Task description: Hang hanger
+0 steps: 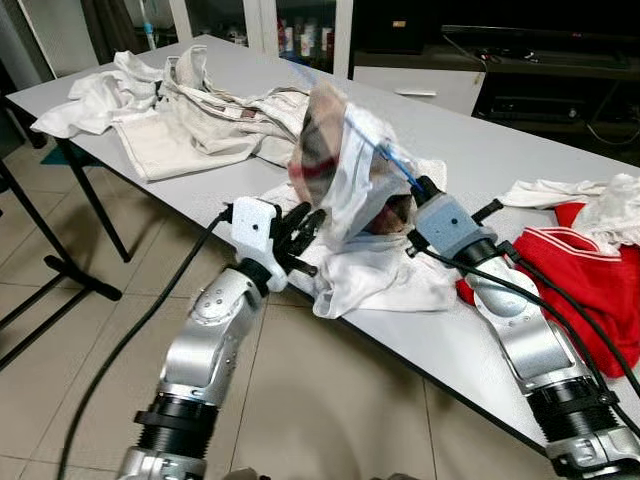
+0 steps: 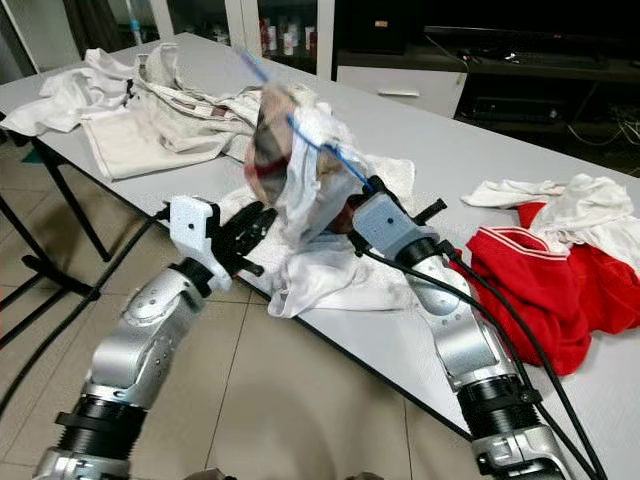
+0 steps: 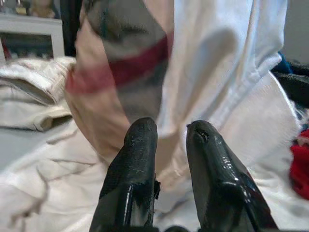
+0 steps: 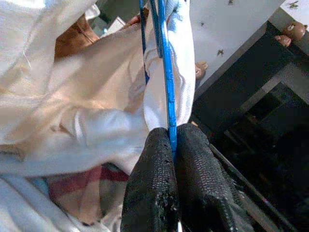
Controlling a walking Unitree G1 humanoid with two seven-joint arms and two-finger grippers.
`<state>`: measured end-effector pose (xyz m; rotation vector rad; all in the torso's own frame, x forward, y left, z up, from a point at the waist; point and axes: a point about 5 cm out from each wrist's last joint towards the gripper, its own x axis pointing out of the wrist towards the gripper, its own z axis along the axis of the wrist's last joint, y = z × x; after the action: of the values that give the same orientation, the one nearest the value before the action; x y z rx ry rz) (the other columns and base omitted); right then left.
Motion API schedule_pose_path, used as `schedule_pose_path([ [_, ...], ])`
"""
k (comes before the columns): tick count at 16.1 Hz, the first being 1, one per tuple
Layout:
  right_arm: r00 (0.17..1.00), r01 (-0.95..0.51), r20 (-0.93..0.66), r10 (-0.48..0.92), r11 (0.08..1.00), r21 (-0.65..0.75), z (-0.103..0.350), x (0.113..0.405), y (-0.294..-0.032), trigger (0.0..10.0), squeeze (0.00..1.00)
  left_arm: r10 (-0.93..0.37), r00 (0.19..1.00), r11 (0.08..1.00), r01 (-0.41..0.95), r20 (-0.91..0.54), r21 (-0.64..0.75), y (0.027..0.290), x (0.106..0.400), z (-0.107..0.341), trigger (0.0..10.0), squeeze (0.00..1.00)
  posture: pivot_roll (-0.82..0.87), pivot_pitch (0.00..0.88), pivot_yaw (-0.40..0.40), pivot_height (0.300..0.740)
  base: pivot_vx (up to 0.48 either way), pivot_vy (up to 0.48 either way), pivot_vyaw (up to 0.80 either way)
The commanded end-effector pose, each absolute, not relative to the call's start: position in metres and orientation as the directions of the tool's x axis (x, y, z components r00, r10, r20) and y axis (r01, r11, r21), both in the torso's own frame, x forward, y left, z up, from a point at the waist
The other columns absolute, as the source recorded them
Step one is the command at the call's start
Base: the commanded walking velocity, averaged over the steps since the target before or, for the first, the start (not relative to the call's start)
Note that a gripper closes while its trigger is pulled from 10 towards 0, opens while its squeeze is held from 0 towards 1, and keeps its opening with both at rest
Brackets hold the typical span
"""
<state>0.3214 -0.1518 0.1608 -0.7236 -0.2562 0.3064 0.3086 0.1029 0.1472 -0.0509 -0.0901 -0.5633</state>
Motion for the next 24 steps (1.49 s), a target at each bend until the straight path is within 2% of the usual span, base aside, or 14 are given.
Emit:
schedule_pose_path([
  [1,0.917,-0.181,0.134,0.376,0.691,-0.7,0.169,0.32,-0.151,10.0,0.0,-0.552,0.83,0.834,0.549,0.086,0.059,0.101,0.315,0.151,10.0,0.0,0.03,0.0,-0.005,0.723,0.0,0.0,0.0],
  [4,0.889,-0.248,0.083,0.451,0.625,-0.741,0.171,0.318,-0.151,10.0,0.0,-0.559,0.825,0.819,0.531,0.087,0.218,0.111,0.327,0.162,10.0,0.0,0.02,0.0,-0.005,0.723,0.0,0.0,0.0],
  [9,0.843,-0.292,0.042,0.537,0.52,-0.803,0.181,0.316,-0.155,10.0,0.0,-0.519,0.855,0.801,0.478,0.019,0.359,0.133,0.35,0.168,10.0,0.0,0.02,0.0,-0.007,0.723,0.0,0.0,0.0],
  [12,0.826,-0.299,0.06,0.56,0.527,-0.796,0.187,0.314,-0.151,10.0,0.0,-0.496,0.867,0.824,0.488,-0.051,0.287,0.136,0.357,0.161,10.0,0.0,0.02,0.0,-0.006,0.723,0.0,0.0,0.0],
  [21,0.81,-0.315,0.077,0.581,0.543,-0.779,0.19,0.309,-0.143,10.0,0.0,-0.535,0.845,0.799,0.504,0.004,0.328,0.137,0.368,0.176,10.0,0.0,0.01,0.0,0.004,0.723,0.0,0.0,0.0],
  [22,0.809,-0.315,0.079,0.582,0.544,-0.778,0.19,0.309,-0.142,10.0,0.0,-0.532,0.847,0.799,0.501,0.003,0.331,0.137,0.369,0.176,10.0,0.16,0.01,0.0,0.004,0.723,0.0,0.0,0.0],
  [24,0.804,-0.319,0.084,0.589,0.546,-0.775,0.191,0.308,-0.142,10.0,0.0,-0.502,0.865,0.809,0.479,-0.024,0.339,0.143,0.374,0.173,10.0,0.0,0.01,0.0,0.005,0.723,0.0,0.0,0.0],
])
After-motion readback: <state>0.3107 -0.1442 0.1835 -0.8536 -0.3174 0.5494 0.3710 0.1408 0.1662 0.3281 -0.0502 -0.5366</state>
